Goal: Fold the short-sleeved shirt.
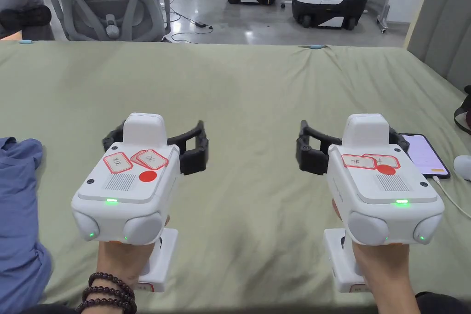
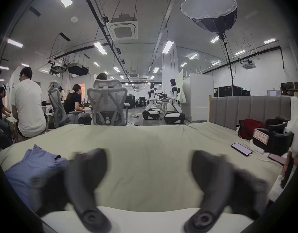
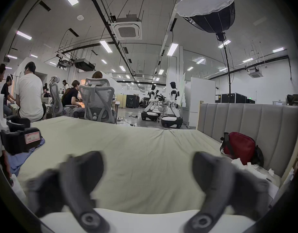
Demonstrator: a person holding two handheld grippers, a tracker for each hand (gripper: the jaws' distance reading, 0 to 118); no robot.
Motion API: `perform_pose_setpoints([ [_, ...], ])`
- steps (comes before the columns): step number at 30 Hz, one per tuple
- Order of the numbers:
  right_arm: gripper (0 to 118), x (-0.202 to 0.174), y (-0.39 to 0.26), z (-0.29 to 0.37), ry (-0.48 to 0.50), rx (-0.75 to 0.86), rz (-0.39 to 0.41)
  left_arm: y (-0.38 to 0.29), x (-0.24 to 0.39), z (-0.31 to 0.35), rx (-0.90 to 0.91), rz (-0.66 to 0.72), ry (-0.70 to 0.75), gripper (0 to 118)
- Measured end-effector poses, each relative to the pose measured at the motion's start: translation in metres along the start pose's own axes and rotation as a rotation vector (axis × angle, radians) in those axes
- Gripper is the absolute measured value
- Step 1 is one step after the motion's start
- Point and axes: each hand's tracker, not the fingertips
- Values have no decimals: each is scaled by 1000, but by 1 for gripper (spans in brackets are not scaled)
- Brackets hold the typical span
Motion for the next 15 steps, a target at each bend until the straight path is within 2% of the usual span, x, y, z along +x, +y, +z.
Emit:
perform_pose_setpoints([
  [1, 63, 0, 0, 0, -5, 3, -3, 0, 0, 0, 9, -1, 7, 43],
  [2, 0, -1, -1, -3, -31, -4, 14, -2, 2, -1, 20, -13, 47, 0],
  [3, 1, 1, -1, -1, -92, -20, 40, -3, 4, -3, 32, -36, 106, 3],
  [4, 1, 0, -1, -2, -52, -15, 30, -3, 5, -4, 22, -26, 69, 3],
  [6, 1, 5, 0, 1, -35, -23, 19, -1, 0, -4, 16, 2, 32, 3],
  [11, 1, 1, 0, 2, -44, -27, 27, 1, -8, 0, 22, -16, 72, 6],
  [15, 1, -34, 7, -7, 13, -20, 14, 6, -41, 16, 41, -4, 165, 5],
])
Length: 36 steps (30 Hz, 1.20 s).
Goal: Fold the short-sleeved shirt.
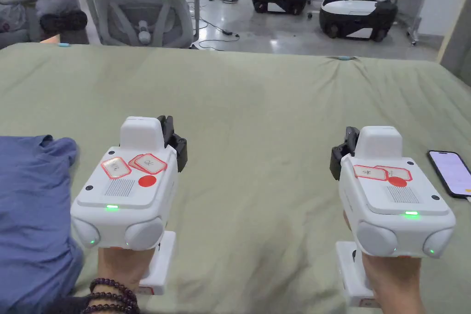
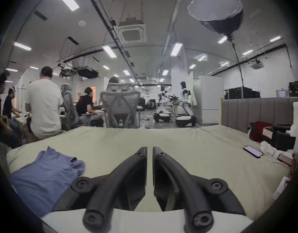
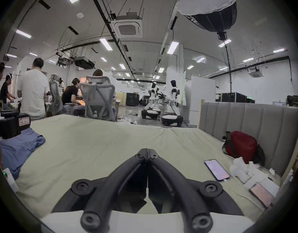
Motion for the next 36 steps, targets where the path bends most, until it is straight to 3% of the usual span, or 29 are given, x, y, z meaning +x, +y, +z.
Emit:
perform_pose_setpoints([
  [8, 1, -144, 17, -6, 386, 56, 34, 6, -129, 60, 6, -1, 337, 5],
  [12, 1, -192, 20, -3, 492, 62, 30, 9, -167, 88, -1, -2, 423, 6],
  [16, 1, -208, 20, -3, 514, 59, 47, 7, -180, 97, -18, 9, 443, 5],
  [21, 3, -201, 15, -10, 494, 31, 42, 9, -182, 75, -105, 43, 387, 5],
  [27, 3, -190, 10, -19, 438, -4, 28, 16, -220, -11, -371, 154, 242, 5],
  [31, 3, -186, 3, -30, 447, -30, 6, -4, -248, -81, -551, 77, 150, 5],
  [32, 3, -186, 2, -34, 446, -36, 15, -12, -255, -98, -576, 77, 151, 17],
  [34, 3, -185, 0, -38, 434, -43, 24, -26, -264, -125, -637, 31, 180, 67],
  [35, 3, -184, -2, -42, 424, -45, 22, -32, -263, -136, -696, 3, 169, 67],
  [36, 3, -182, -3, -45, 419, -46, 17, -41, -266, -148, -765, -33, 181, 76],
])
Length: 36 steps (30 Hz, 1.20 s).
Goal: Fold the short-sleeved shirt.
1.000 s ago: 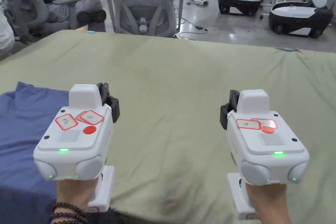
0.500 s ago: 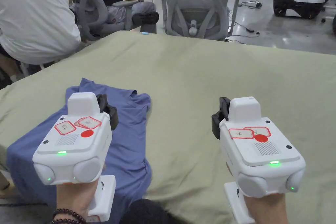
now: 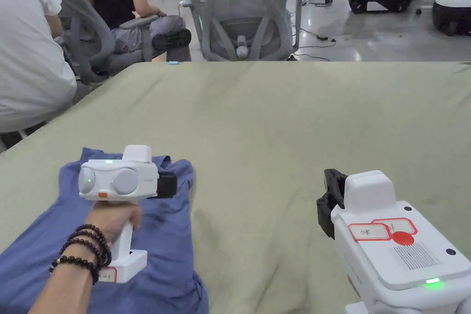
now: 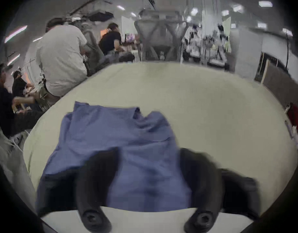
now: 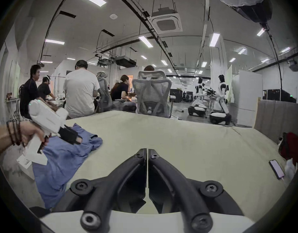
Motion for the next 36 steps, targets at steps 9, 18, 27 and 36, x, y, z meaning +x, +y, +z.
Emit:
perform_pose_setpoints([
  [9, 3, 8, -4, -12, -5, -25, -2, -16, -15, -59, -94, 53, -40, 95],
  [18, 5, 6, -7, -16, -3, -43, 0, -14, -22, -38, -4, 33, 20, 7],
  [27, 5, 21, -7, -12, -66, -39, 3, 47, -8, 18, 197, -31, -18, 7],
  [36, 5, 76, 3, 27, -184, -5, -38, 113, 168, 95, 525, -249, -343, 7],
])
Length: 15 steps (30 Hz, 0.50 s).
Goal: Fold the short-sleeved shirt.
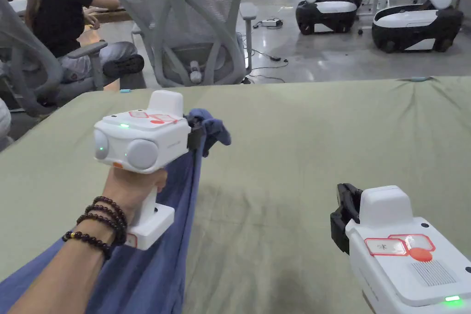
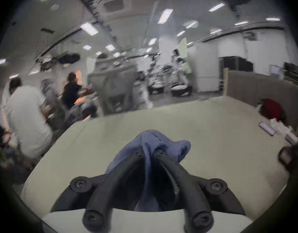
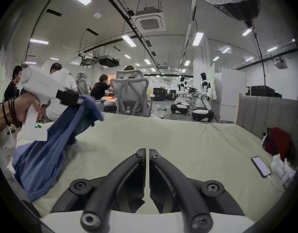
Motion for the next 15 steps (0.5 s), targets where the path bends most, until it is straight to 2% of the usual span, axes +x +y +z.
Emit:
perform_pose_setpoints([
  [5, 5, 57, -3, 33, -134, -5, -15, 47, 135, -36, 105, -1, -298, 7],
  [9, 5, 113, -11, 61, -273, -24, -13, 48, 252, -68, 88, -36, -521, 7],
  [11, 5, 145, -17, 77, -342, -40, -26, 31, 318, -85, 45, -71, -618, 7],
  [15, 5, 186, -30, 102, -431, -71, -40, -20, 409, -130, -146, -87, -761, 6],
])
